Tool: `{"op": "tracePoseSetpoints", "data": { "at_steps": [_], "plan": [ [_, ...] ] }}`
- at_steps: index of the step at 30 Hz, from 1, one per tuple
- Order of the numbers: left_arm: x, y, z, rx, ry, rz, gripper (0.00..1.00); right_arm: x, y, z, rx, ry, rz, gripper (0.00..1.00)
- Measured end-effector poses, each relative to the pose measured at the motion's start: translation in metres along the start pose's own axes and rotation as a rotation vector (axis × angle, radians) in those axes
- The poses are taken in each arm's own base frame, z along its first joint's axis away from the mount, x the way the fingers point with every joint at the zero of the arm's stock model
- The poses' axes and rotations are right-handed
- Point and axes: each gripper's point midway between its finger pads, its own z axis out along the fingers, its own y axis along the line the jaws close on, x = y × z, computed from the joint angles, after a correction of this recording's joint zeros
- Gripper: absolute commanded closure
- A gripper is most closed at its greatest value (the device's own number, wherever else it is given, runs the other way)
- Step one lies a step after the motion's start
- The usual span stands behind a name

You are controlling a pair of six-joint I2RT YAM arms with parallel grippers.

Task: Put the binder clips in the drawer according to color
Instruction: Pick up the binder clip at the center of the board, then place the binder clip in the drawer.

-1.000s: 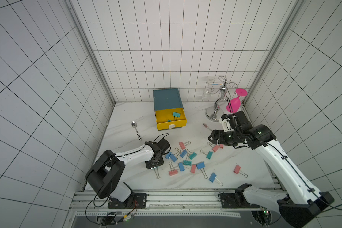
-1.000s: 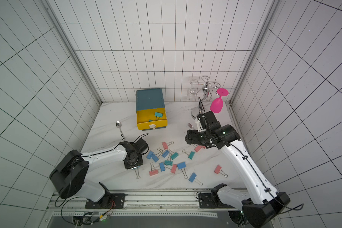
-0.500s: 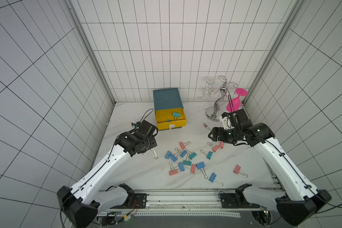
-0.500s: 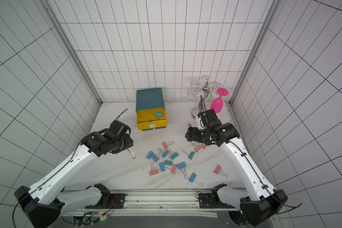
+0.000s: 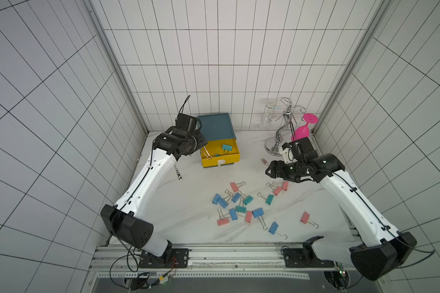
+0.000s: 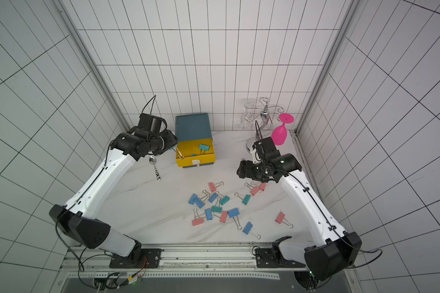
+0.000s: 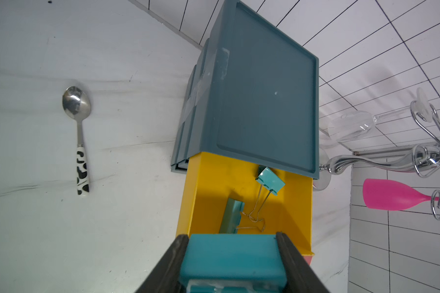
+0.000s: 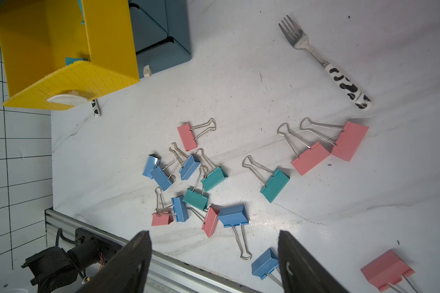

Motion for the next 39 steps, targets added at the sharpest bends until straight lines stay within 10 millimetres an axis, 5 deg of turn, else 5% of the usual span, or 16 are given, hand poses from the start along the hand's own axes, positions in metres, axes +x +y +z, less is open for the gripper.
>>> {"op": "tracePoseSetpoints", "data": {
  "at_steps": [9, 18, 25, 32, 39],
  "plan": [
    [-0.016, -0.018, 0.025, 0.067, -0.058, -0.114, 0.59, -0.002, -0.003, 0.0, 0.006, -0.006, 0.017, 0.2],
    [-0.01, -0.018, 0.038, 0.095, -0.043, -0.186, 0.22, -0.004, -0.007, 0.001, 0.014, -0.006, 0.03, 0.18],
    [-0.007, -0.024, 0.034, 0.12, -0.033, -0.173, 0.2, -0.004, -0.007, 0.002, 0.016, -0.003, 0.036, 0.19],
    [-0.014, -0.023, 0.0, 0.13, -0.075, -0.132, 0.2, 0.001, -0.007, 0.008, 0.016, 0.007, 0.045, 0.23],
    [0.0, 0.008, -0.048, 0.107, -0.116, -0.086, 0.2, 0.041, -0.011, 0.043, 0.073, 0.132, 0.017, 0.26]
  ]
}}
